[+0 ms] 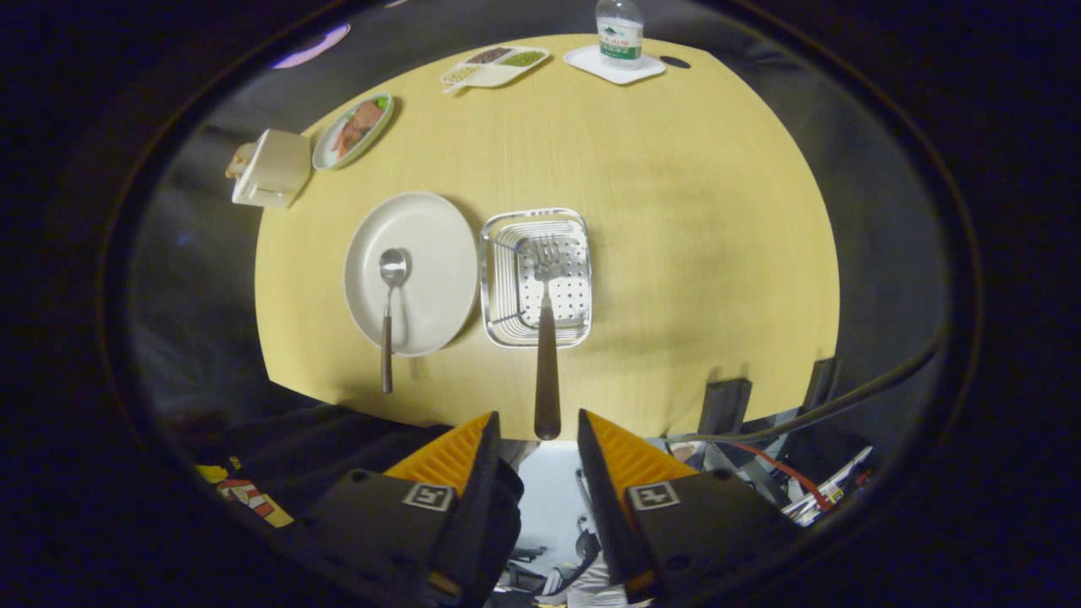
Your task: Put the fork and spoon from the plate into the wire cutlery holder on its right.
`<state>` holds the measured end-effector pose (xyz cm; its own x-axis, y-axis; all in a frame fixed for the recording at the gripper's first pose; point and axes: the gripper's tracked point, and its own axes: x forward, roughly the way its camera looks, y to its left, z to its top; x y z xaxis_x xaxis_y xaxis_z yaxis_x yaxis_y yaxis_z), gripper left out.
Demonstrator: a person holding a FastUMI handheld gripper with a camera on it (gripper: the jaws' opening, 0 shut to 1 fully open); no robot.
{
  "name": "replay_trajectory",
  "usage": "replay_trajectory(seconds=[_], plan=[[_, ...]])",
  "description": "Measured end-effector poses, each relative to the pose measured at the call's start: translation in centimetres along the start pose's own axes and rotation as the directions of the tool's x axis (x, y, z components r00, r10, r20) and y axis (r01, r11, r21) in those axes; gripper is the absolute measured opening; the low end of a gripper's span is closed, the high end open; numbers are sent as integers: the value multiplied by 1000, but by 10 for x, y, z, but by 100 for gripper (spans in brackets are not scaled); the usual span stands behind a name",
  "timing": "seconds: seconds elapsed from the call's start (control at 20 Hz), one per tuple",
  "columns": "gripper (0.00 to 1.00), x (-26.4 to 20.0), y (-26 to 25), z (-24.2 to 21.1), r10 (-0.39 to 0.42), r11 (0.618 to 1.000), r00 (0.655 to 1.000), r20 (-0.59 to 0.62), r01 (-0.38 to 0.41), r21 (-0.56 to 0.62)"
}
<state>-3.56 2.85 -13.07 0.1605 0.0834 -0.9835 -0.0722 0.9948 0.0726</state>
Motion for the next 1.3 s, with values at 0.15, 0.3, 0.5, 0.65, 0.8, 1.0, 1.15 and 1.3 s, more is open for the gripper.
replay_trajectory(seconds=[0.15,0.3,0.5,0.65,0.8,1.0,1.15,1.3], plan=[[62,-15,15,3,50,997,993,104,-57,57],[83,-38,27,11,90,989,968,233,-115,94],[83,-61,48,10,108,984,935,339,-149,98],[83,-62,83,6,167,977,925,342,-202,70],[83,-46,110,2,181,980,929,322,-199,25],[83,-2,139,-7,158,987,946,282,-154,-35],[83,32,158,-15,138,988,961,239,-118,-97],[83,65,165,-24,100,985,980,174,-73,-155]])
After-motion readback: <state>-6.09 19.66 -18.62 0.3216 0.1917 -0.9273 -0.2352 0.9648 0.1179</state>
